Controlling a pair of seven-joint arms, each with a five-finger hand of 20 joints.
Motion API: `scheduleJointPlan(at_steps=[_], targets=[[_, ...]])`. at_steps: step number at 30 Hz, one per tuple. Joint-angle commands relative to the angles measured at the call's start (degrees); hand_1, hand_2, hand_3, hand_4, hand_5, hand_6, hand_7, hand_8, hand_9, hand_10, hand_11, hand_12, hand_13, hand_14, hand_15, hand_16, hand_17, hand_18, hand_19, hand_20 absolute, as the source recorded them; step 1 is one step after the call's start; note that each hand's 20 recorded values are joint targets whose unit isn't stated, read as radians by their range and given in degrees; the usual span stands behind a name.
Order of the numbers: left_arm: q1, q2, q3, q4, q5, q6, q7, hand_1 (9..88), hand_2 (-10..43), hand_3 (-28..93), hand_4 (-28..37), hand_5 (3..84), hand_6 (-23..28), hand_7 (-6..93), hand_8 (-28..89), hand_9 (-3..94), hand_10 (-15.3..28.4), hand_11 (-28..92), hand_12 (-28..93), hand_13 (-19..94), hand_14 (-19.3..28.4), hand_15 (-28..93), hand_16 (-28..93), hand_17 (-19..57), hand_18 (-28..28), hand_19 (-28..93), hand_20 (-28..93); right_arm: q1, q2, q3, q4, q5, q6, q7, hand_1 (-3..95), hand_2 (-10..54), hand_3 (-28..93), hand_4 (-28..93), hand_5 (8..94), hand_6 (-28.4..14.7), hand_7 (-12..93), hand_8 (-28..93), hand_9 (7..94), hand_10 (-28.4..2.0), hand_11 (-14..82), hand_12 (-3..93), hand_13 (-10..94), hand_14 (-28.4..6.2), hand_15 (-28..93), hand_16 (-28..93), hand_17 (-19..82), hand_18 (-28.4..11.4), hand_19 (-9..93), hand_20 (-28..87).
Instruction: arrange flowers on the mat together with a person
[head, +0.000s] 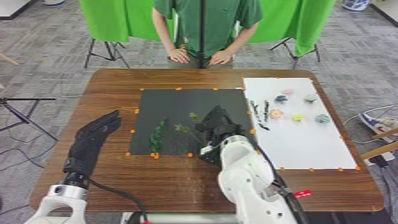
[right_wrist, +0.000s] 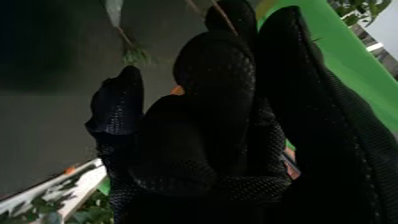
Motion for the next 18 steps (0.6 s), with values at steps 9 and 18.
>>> scheduleJointPlan(at_steps=[9,18], targets=[[0.4,0.01,0.66,-0.10,0.92,-1.40,-1.45,26.2,-8.8,63,-16.7,43.0,3.4,9.6,-4,40.3,11.6,10,16,28,15.5,7,6,-0.1,13.0,4,18,2.4,-2.5,-2.3,2.8,3.3,1.5,0.3,56.2,-9.5,62,-24,89.9,0.7,18,7,93.7,-9.5,40.5,21.1,88,-5.1,69,34,42,-25.3,82,47],[0.2,-0.16,0.48,-0.04,0.92,-2.12,-1.71,26.1,-9.0,64,-16.5,43.0,3.4,9.6,-4,40.1,11.6,10,16,28,15.4,7,6,-0.3,13.1,4,18,1.3,-2.1,-2.2,2.8,2.7,0.4,-1.9,54.3,-9.5,55,-24,86.1,0.4,16,6,93.7,-9.8,37.1,20.8,88,-5.1,65,36,42,-25.1,82,45]])
